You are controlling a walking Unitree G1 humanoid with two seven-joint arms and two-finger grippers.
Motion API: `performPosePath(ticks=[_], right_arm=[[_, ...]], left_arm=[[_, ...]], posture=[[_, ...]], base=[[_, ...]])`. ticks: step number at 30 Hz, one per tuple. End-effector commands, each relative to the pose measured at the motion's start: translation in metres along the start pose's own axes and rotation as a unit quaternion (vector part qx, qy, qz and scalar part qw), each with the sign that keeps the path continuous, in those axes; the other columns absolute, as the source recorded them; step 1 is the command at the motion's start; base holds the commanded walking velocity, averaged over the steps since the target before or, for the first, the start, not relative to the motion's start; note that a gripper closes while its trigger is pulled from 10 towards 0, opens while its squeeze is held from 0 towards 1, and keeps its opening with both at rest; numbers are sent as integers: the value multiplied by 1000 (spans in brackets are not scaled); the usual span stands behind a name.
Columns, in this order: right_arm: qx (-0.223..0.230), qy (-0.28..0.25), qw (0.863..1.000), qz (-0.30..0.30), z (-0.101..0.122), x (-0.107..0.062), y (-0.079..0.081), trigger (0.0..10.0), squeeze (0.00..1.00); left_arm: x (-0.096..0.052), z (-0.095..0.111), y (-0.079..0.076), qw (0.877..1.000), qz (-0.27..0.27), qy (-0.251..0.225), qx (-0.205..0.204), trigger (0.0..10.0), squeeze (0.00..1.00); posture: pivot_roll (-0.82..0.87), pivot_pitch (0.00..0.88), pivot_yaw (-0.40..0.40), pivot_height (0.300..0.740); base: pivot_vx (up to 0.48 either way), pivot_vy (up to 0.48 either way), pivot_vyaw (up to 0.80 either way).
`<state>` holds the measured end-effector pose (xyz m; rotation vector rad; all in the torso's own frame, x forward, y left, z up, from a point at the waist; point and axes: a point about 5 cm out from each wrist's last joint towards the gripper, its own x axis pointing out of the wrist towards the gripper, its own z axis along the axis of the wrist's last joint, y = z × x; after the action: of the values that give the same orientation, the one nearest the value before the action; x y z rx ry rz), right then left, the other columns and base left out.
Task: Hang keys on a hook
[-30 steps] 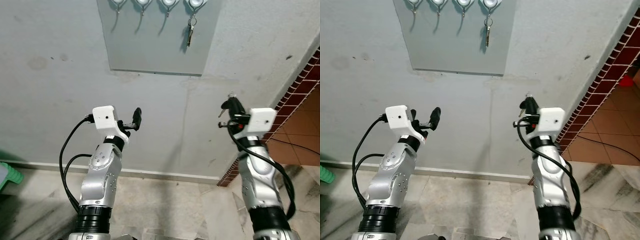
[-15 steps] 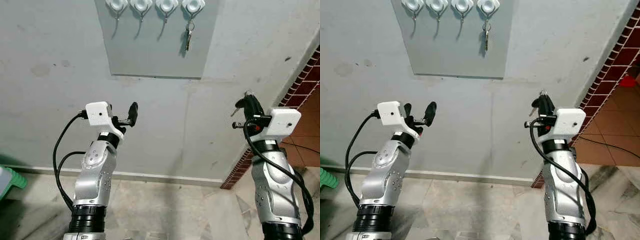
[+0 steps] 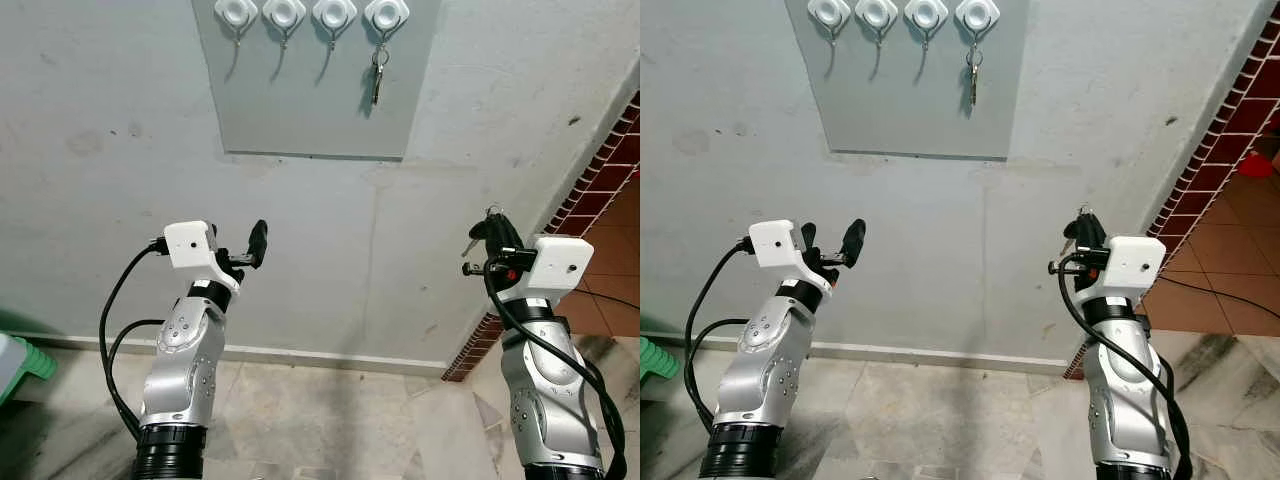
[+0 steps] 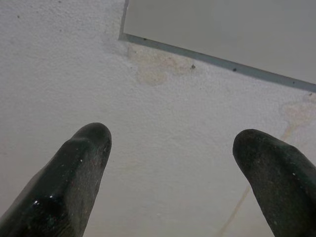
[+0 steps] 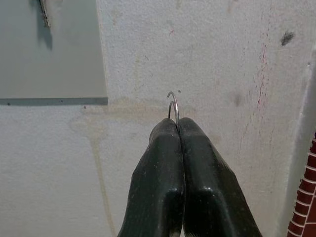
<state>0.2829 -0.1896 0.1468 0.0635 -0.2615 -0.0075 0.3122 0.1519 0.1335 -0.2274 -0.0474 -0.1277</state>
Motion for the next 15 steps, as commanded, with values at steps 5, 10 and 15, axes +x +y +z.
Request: performPosePath(ticks=[5,10,15], right_arm=[[-18,15,1000,4,-13,-9,-2,10000,0],[-27,62,998,-4,-39,-18,-12,10000,0],[-37,106,994,-7,-61,-29,-19,10000,0]], left_arm=[[-11,-14,6,1000,5,-4,24,10000,0],[-22,-45,17,998,21,42,52,10000,0],[-29,-61,21,995,25,66,76,10000,0]], posture=[[-37,26,5,740],[-43,25,8,740],[-47,24,5,740]], base=[[0,0,0],[0,0,0],[0,0,0]])
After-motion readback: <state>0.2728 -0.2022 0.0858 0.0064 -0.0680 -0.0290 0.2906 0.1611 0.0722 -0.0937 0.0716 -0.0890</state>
